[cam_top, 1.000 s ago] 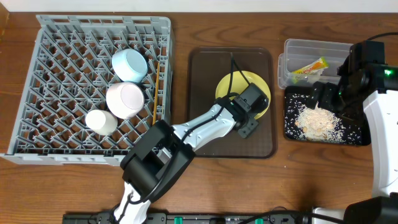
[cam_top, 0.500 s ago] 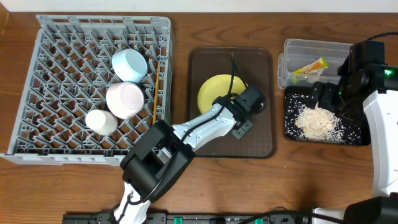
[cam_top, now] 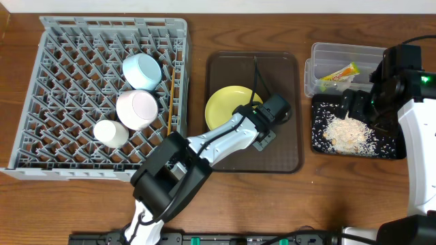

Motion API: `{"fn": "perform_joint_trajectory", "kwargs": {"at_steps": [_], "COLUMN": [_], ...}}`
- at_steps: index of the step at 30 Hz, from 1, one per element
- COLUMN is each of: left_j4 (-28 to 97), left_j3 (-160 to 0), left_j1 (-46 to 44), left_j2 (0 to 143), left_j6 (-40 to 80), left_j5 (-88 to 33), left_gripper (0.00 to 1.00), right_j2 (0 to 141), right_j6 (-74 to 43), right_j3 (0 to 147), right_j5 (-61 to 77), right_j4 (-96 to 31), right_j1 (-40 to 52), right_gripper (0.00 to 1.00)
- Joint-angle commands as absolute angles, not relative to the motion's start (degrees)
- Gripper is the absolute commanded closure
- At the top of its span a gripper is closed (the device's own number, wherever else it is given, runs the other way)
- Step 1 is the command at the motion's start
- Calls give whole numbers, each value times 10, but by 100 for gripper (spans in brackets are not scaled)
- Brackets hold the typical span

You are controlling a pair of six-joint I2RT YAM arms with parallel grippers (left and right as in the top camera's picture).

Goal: Sort waste into correct bins and load items into the dishwasher
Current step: 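Move the left gripper to the yellow plate and grip its rim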

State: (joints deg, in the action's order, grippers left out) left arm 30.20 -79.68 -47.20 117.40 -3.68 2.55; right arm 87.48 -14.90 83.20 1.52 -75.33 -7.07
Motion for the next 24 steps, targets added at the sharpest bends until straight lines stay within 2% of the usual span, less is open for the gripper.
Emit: {"fn": "perform_joint_trajectory", "kwargs": {"at_steps": [1,16,21,22,24], "left_j4": [306,304,308,308,308], "left_j3": [-791,-791,-788,-787,-782], "left_j1": [-471,-447,-442,-444,-448], "left_j2": [1131,999,996,1000,1009], "left_j6": [-34,-34,-34,-34,-33], "left_j5": [42,43,40,33,20], "left_gripper": [92,92,92,84,75], "right_j2": [869,869,869,869,869], "right_j6": [-156,-156,-157,-156,-157], "right_j3": [835,835,835,835,835], "right_j5": [18,18,18,18,18], "right_j4": [-752,-752,-752,-752,-752], "right_j1": [-74,-74,-74,-74,-74], "right_gripper": [1,1,1,1,1]}}
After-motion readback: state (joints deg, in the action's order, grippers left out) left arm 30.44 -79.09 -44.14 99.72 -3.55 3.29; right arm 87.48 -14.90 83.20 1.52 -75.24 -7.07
